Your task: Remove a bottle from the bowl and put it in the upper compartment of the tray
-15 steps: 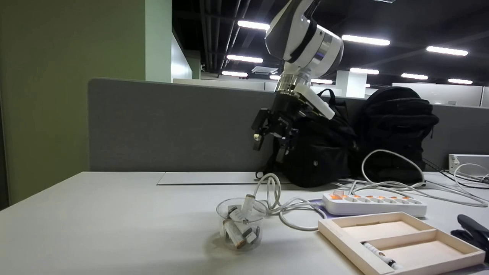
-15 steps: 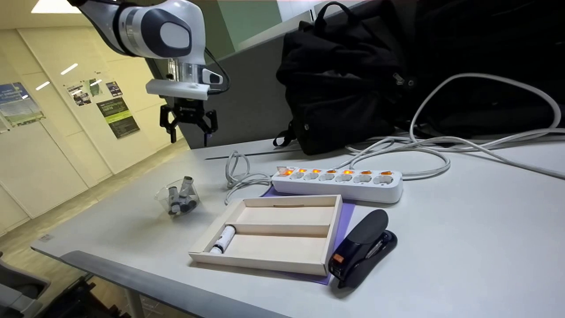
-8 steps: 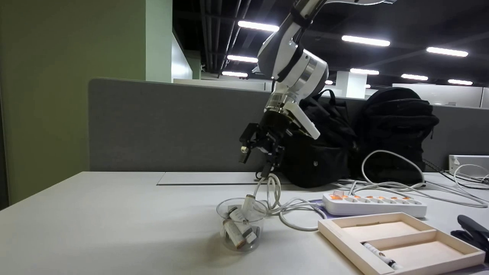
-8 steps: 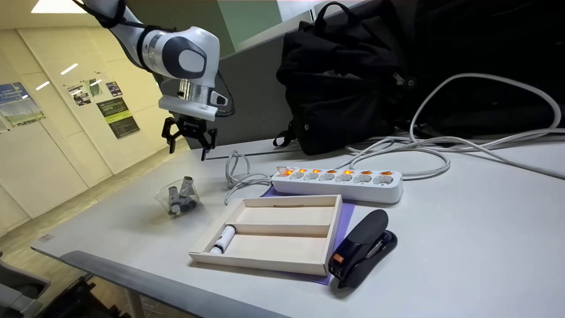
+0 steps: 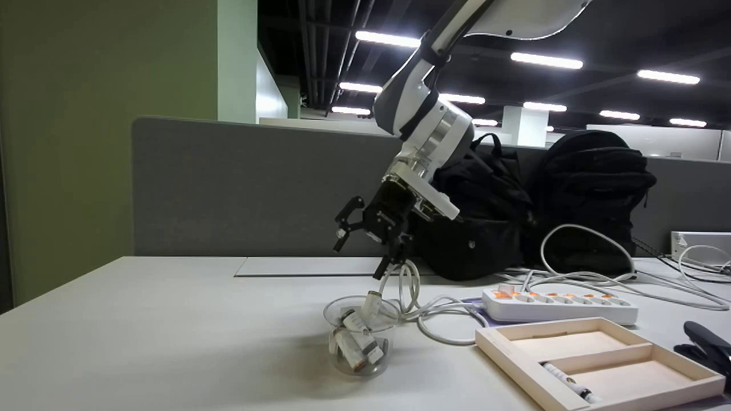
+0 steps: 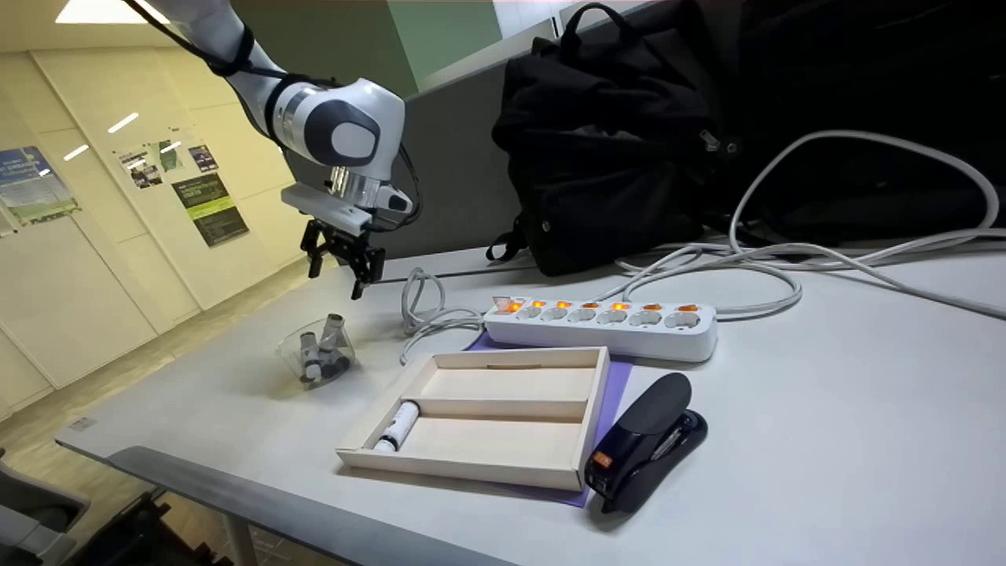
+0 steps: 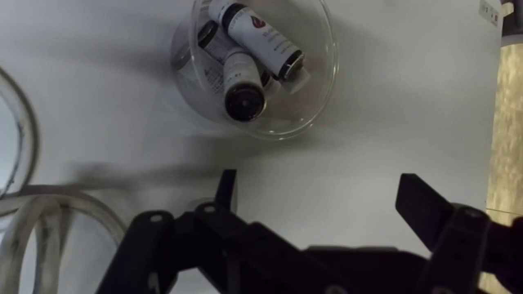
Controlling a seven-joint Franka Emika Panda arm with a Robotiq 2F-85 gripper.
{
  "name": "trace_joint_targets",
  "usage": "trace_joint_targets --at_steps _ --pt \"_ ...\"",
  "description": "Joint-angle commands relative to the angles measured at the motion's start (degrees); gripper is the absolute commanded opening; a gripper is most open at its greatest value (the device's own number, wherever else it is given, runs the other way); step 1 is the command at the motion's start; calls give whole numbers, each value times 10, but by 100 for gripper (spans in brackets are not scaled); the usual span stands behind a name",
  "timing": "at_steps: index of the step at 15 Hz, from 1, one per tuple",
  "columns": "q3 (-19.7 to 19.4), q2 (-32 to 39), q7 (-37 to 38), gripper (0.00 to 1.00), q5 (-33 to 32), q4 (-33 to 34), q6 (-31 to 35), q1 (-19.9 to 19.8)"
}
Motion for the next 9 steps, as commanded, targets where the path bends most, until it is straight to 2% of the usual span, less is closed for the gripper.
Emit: trace_joint_targets --at_steps 1,7,9 --pt "0 3 9 100 1 4 -1 2" --pt "-3 -2 29 100 5 -5 2 4" --pt "5 -13 43 100 50 -34 33 -3"
